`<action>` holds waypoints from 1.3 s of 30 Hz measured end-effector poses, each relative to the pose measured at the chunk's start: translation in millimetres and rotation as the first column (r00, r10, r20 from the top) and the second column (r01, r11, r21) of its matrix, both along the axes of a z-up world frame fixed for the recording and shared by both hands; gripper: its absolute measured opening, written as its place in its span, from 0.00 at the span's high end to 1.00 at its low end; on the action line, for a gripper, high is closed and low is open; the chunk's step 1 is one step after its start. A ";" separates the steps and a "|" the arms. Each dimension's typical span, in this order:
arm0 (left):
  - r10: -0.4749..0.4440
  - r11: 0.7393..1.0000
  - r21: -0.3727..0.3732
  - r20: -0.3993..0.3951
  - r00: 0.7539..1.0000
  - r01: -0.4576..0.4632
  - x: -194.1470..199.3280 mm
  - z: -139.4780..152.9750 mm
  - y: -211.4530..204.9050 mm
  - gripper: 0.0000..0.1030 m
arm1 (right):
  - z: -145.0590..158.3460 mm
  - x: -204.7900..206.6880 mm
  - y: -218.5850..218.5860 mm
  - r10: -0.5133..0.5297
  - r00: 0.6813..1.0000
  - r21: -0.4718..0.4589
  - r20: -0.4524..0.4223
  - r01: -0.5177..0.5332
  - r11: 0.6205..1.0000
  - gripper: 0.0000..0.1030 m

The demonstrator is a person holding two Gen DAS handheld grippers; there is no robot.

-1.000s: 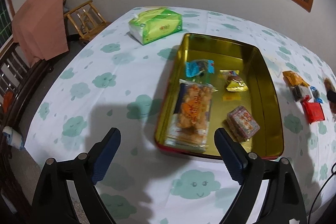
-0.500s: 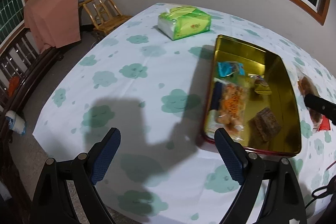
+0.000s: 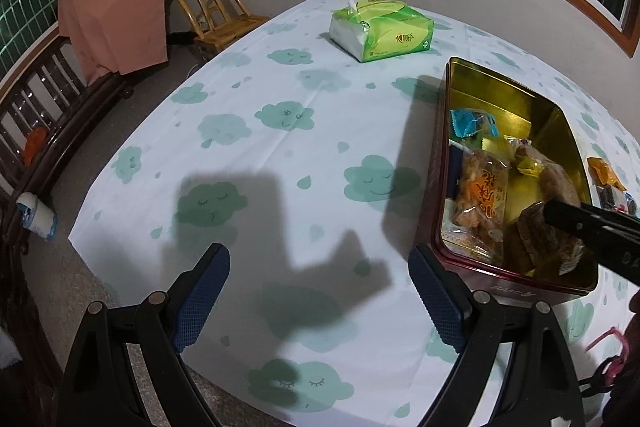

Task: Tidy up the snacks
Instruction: 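Carry the twist-snack bag into the tin and open the right gripper, then grasp the small blue-edged candy with the right gripper while the left gripper grasps the red packet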

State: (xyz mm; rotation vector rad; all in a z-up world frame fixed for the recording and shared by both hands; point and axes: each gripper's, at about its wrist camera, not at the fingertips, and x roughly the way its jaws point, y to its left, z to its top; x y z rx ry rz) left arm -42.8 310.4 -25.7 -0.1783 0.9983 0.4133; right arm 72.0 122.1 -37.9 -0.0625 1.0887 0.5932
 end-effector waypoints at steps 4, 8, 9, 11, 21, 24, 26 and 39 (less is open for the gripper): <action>-0.004 1.000 -0.003 0.002 1.000 0.004 0.6 0.3 -0.3 0.14 | -5.8 -1.3 6.2 0.015 1.000 -0.033 0.013 -0.015 0.999 0.61; -0.004 1.000 -0.007 0.002 1.000 0.004 1.0 0.3 -0.4 0.14 | -12.2 -2.7 9.5 0.031 0.999 -0.049 0.009 -0.031 0.998 0.60; -0.004 1.000 -0.007 0.001 1.000 0.004 1.2 0.6 -1.0 0.14 | -12.6 -3.3 9.9 0.032 0.999 -0.053 0.017 -0.031 0.998 0.60; -0.004 1.000 -0.007 0.000 1.000 0.004 1.8 0.7 -1.2 0.14 | -11.5 -4.9 11.2 0.042 0.998 -0.062 0.035 -0.040 0.997 0.60; -0.029 1.000 -0.010 0.018 0.999 0.029 5.5 5.5 -13.8 0.14 | 19.5 -15.9 -19.5 0.022 0.991 -0.010 0.133 -0.021 1.000 0.59; -0.044 0.999 -0.010 0.031 0.999 0.045 7.1 9.7 -21.1 0.14 | 26.9 -9.5 -49.9 -0.031 0.985 -0.022 0.169 0.035 0.999 0.59; -0.058 0.998 -0.006 0.040 0.997 0.059 8.7 13.4 -27.6 0.14 | 28.5 -0.3 -78.8 -0.090 0.978 -0.036 0.188 0.098 0.995 0.59; -0.191 0.982 0.021 0.084 0.978 0.190 35.7 32.9 -85.7 0.13 | -0.9 70.5 -272.5 -0.444 0.879 -0.129 0.173 0.467 0.875 0.59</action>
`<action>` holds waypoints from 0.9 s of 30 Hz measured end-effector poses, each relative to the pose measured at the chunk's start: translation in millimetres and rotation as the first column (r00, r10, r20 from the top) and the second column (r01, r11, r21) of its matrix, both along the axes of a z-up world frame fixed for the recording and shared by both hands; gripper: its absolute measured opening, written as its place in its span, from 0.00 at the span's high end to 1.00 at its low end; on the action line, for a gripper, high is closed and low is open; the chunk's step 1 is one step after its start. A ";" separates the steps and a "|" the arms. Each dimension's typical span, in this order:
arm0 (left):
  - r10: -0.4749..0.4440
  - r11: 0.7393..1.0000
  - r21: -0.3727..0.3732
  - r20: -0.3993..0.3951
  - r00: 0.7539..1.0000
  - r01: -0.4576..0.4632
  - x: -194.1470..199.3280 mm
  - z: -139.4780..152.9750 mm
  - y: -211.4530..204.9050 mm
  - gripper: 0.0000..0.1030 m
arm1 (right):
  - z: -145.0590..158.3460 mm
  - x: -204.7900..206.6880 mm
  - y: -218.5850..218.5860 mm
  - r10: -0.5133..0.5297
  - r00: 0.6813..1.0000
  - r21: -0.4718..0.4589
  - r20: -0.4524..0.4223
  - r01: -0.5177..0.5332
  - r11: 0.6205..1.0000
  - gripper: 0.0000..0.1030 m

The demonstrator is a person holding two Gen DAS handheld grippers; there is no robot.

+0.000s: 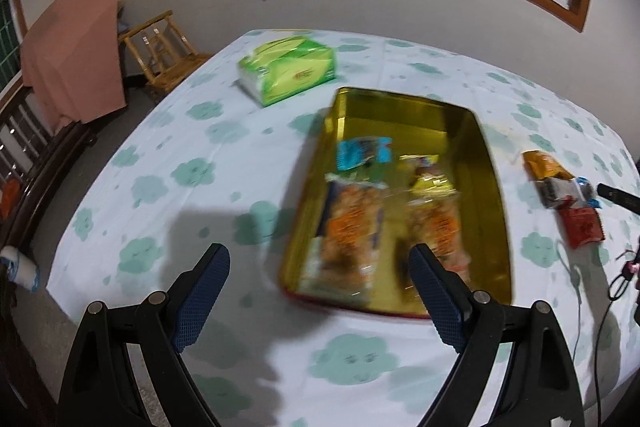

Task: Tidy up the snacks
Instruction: 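Grasp the small blue-edged candy with the right gripper while the left gripper grasps the red packet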

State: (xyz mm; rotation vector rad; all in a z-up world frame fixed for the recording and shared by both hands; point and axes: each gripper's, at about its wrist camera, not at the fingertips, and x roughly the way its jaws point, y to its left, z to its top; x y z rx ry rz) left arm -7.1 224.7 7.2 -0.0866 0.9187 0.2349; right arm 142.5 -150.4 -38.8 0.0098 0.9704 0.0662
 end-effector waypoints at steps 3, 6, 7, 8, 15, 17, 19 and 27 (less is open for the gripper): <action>-0.033 0.999 0.006 -0.006 0.999 0.033 12.2 1.2 -17.8 0.13 | -10.6 12.2 -18.1 -0.017 1.000 -0.005 -0.015 0.017 1.000 0.59; -0.080 0.997 0.025 -0.003 0.997 0.080 23.7 2.3 -38.4 0.13 | -22.0 24.7 -23.0 -0.013 0.999 0.006 -0.035 0.014 1.000 0.59; -0.104 0.994 0.029 0.000 0.995 0.104 28.1 2.6 -47.5 0.13 | -25.4 28.1 -25.3 -0.011 0.999 0.010 -0.039 0.012 1.000 0.59; -0.121 0.992 0.033 0.001 0.993 0.121 31.0 2.7 -54.8 0.13 | -27.9 29.0 -26.5 -0.007 0.999 0.015 -0.043 0.008 1.000 0.59; -0.294 0.954 0.057 0.016 0.956 0.293 56.0 -1.9 -117.9 0.13 | -41.5 37.3 -22.9 0.039 0.999 -0.012 -0.032 -0.040 0.999 0.70; -0.349 0.936 0.054 0.017 0.937 0.348 62.0 -4.5 -137.4 0.13 | -41.0 35.2 -23.9 0.056 0.998 -0.018 -0.020 -0.056 0.998 0.72; -0.408 0.912 0.051 0.018 0.913 0.407 66.7 -7.1 -157.3 0.13 | -40.9 31.9 -28.9 0.056 0.998 -0.011 -0.012 -0.056 0.998 0.72; -0.596 0.803 0.048 0.015 0.803 0.595 81.3 -22.6 -226.0 0.14 | -40.6 -7.1 -83.7 -0.013 1.000 -0.033 0.009 0.013 0.999 0.73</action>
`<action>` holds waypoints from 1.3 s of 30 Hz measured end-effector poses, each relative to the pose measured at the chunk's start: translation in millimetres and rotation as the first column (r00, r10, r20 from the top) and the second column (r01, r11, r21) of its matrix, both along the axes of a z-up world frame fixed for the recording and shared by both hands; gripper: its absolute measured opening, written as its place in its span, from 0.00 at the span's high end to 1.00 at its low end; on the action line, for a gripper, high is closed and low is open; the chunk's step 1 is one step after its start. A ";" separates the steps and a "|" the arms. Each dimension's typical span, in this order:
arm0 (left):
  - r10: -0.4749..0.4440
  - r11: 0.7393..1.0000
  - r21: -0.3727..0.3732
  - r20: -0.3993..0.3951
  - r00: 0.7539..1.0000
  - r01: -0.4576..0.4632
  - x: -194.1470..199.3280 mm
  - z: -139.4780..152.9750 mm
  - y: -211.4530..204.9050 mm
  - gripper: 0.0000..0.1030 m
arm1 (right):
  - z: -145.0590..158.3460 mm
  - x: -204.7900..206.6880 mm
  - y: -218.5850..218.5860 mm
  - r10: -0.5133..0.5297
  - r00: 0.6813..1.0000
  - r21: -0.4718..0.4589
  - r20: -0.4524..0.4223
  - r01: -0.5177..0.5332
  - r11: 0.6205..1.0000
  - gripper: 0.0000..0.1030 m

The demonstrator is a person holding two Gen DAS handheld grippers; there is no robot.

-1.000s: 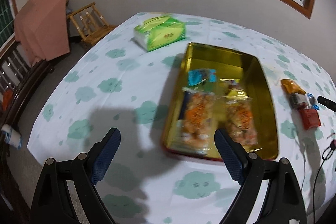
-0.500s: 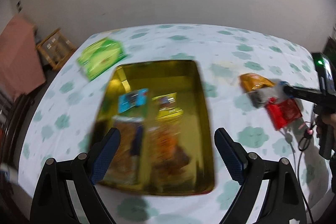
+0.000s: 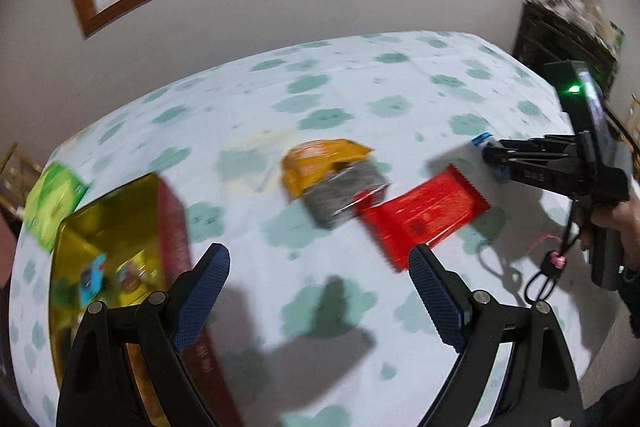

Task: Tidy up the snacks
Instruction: 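Grasp the small blue-edged candy with the right gripper while the left gripper grasps the red packet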

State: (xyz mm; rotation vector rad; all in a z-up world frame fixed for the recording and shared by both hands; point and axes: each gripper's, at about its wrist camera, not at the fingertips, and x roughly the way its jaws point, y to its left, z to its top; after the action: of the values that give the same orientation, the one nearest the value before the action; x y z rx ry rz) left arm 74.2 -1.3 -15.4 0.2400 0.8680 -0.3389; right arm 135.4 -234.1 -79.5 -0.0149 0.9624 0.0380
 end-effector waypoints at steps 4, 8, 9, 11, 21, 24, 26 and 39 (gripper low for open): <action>-0.073 0.997 0.003 -0.013 0.997 0.073 6.0 -7.6 -23.4 0.14 | -0.2 -24.5 -25.2 -0.043 0.999 -0.012 0.009 0.043 0.999 0.73; -0.161 0.987 0.025 -0.025 0.987 0.162 8.7 -15.8 -43.3 0.14 | -0.3 -48.3 -40.6 -0.075 0.997 0.003 0.020 0.075 0.997 0.73; -0.195 0.980 0.030 -0.028 0.980 0.196 8.5 -17.8 -50.0 0.14 | -0.5 -53.1 -42.9 -0.080 0.997 0.005 0.021 0.080 0.997 0.73; -0.254 0.966 0.046 -0.035 0.967 0.255 8.8 -21.5 -61.8 0.14 | -0.7 -61.4 -46.8 -0.086 0.996 0.006 0.023 0.085 0.996 0.73; -0.374 0.921 0.074 -0.106 0.922 0.382 33.0 -38.6 -99.2 0.14 | -1.2 -82.7 -55.5 -0.114 0.993 0.019 0.039 0.113 0.993 0.73; -0.384 0.914 0.081 -0.133 0.913 0.397 41.6 -45.1 -106.3 0.14 | -1.3 -86.3 -55.9 -0.116 0.992 0.019 0.043 0.115 0.993 0.72; -0.398 0.905 0.110 -0.120 0.909 0.411 43.9 -46.7 -111.5 0.14 | -1.4 -88.0 -56.2 -0.116 0.992 0.020 0.047 0.115 0.993 0.72; -0.401 0.908 0.047 -0.186 0.897 0.416 46.1 -59.9 -120.6 0.33 | -2.0 -90.6 -57.0 -0.119 0.991 0.024 0.066 0.117 0.993 0.72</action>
State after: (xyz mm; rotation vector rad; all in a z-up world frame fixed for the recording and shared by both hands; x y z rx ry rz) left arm 120.3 -121.9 -75.3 0.4826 1.0026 -0.7259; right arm 44.8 -291.1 -81.4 0.0589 0.8935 -0.0616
